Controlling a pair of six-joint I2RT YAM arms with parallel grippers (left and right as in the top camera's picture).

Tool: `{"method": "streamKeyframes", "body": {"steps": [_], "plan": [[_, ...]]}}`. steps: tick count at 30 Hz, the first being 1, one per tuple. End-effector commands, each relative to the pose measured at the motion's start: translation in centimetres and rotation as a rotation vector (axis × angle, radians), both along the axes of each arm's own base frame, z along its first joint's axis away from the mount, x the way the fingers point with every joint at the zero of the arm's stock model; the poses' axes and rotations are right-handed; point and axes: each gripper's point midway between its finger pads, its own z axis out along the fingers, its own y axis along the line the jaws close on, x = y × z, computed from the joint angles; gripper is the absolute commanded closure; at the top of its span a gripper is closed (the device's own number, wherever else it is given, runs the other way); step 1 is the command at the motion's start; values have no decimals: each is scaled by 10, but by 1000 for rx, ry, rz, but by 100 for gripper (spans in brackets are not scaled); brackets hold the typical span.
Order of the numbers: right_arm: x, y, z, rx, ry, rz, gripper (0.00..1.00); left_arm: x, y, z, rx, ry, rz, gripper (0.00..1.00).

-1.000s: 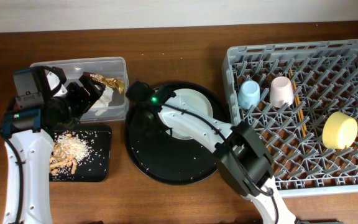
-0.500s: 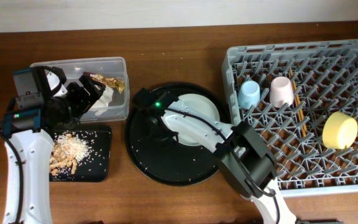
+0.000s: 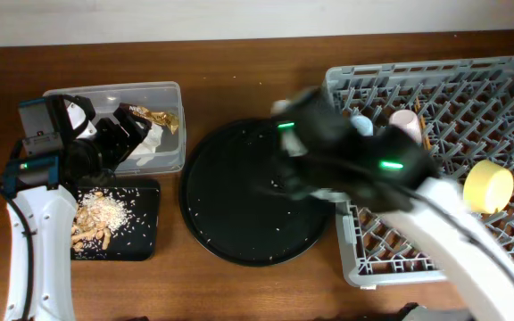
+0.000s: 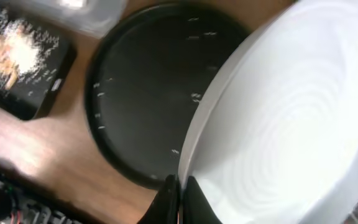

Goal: Sort waste into correct bins and load items into the dishwasher rack
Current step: 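Lift the white plate and stand it upright in the rack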

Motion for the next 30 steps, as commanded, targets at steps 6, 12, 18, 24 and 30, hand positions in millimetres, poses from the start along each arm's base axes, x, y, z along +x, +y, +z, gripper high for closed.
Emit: {"method": "streamKeyframes", "body": {"steps": [6, 12, 18, 24, 30], "plan": [[-10, -96, 46, 210, -44, -20, 96, -1, 1, 4, 4, -12, 1, 1], [9, -122, 33, 514, 2, 58, 96, -1, 1, 4, 4, -12, 1, 1], [19, -120, -16, 681, 102, 173, 96, -1, 1, 4, 4, -12, 1, 1], [28, -118, -65, 778, 215, 183, 96, -1, 1, 4, 4, -12, 1, 1], [34, -126, -75, 793, 238, 149, 96, -1, 1, 4, 4, -12, 1, 1]]}}
